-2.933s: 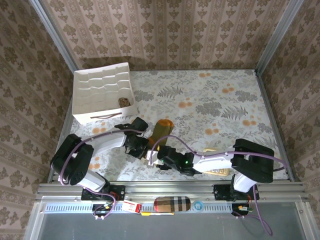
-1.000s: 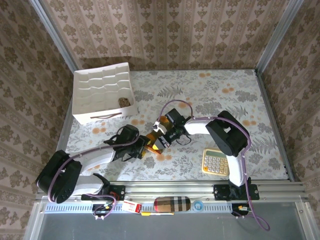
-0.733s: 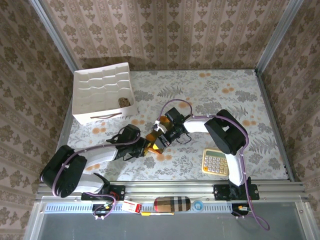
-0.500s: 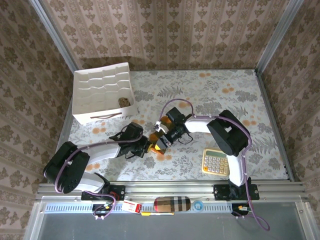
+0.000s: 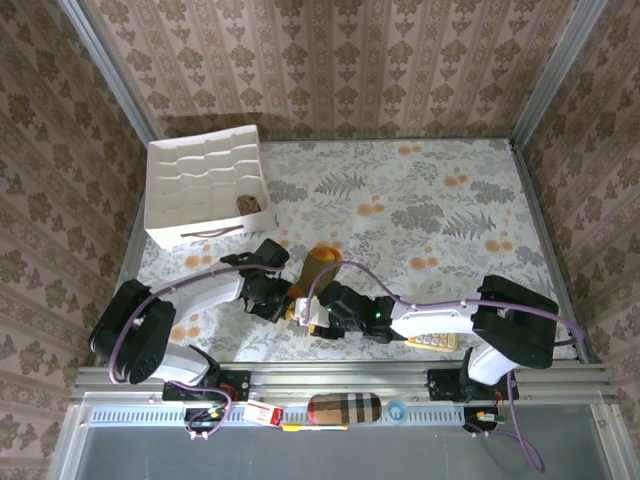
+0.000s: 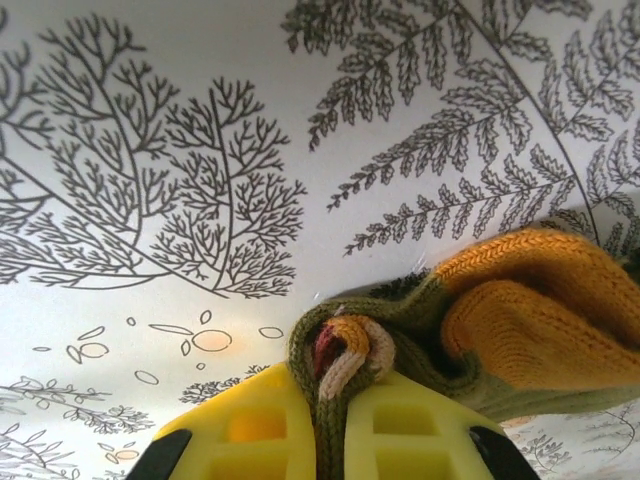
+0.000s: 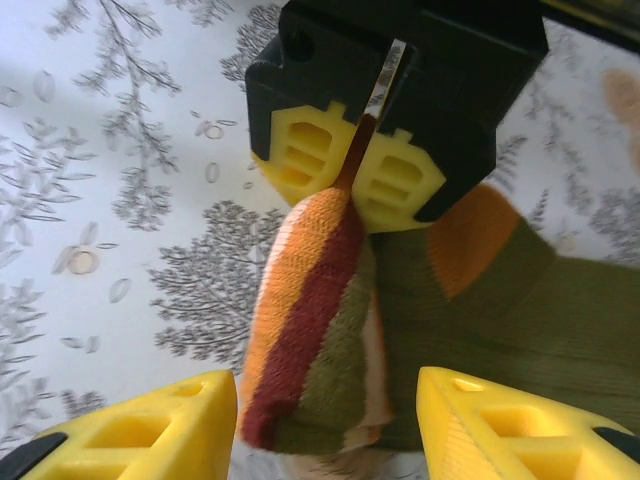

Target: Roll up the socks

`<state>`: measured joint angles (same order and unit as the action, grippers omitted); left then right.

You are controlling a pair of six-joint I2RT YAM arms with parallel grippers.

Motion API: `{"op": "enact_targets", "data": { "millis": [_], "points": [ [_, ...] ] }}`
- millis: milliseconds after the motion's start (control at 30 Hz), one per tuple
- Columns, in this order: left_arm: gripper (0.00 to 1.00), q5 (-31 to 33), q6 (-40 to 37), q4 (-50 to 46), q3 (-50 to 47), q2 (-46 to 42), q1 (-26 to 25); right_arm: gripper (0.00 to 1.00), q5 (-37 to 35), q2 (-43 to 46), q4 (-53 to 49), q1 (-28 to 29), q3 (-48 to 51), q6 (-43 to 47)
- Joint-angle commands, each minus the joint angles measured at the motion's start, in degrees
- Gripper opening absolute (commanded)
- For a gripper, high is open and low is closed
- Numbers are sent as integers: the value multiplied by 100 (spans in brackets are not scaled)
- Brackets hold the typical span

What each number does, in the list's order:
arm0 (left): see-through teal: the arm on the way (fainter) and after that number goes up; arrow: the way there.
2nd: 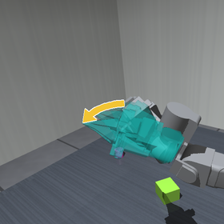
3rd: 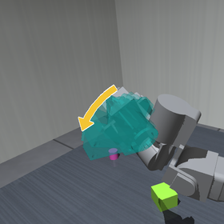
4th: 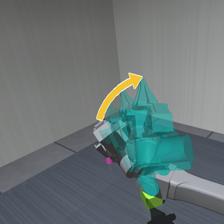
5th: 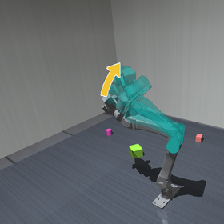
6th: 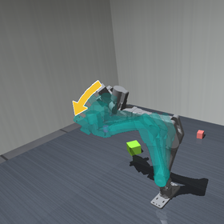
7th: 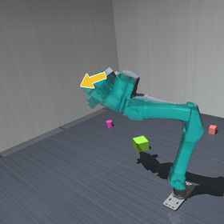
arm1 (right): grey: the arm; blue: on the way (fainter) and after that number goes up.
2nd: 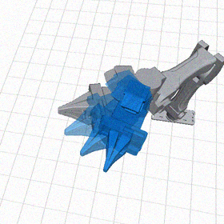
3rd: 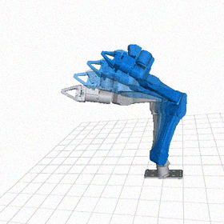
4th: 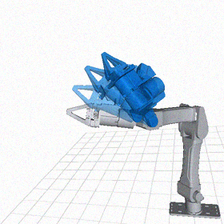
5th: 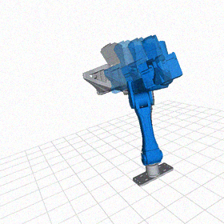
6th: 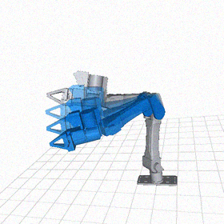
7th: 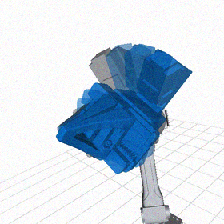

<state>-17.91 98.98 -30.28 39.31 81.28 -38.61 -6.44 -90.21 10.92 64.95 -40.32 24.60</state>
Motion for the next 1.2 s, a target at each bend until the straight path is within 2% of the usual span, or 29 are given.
{"op": "enact_targets", "data": {
  "millis": [0, 233, 333, 400, 500, 633, 667, 733, 800, 833, 933, 1000, 1167],
  "points": [
    [0, 121, -152, -896, 33, 287, 105, 51, -1001, -358, 255, 245, -265, 626],
    [0, 112, -343, -841, 150, 459, 291, 48, -1071, -774, 113, 405, -590, 553],
    [0, 88, -383, -792, 149, 464, 318, 44, -1114, -954, 55, 405, -667, 536],
    [0, 56, -405, -753, 132, 453, 318, 36, -1197, -1106, 54, 388, -728, 510],
    [0, 50, -432, -724, 112, 400, 319, 17, -1239, -1264, -95, 331, -834, 346],
    [1, 142, -514, -647, 85, 116, 361, 1, -1060, -1291, -441, 169, -793, -139],
    [11, 164, -548, -624, 68, 11, 384, 0, -928, -1271, -518, 117, -749, -258],
    [38, 204, -617, -392, -45, -298, 456, 0, -454, -1223, -714, -55, -677, -534],
    [58, 288, -598, -239, -180, -648, 528, 0, 149, -1200, -860, -261, -620, -782],
    [63, 340, -598, -195, -247, -814, 566, 0, 470, -1208, -943, -352, -618, -872],
    [69, 406, -602, 187, -543, -1310, 690, 0, 1497, -1333, -1185, -729, -710, -1095],
    [69, 504, -602, 504, -780, -1652, 715, 0, 2122, -1475, -1397, -994, -882, -1265],
    [66, 473, -530, 1629, -1347, -2094, 676, 0, 3170, -1822, -1769, -1538, -1274, -1663]
  ]
}}
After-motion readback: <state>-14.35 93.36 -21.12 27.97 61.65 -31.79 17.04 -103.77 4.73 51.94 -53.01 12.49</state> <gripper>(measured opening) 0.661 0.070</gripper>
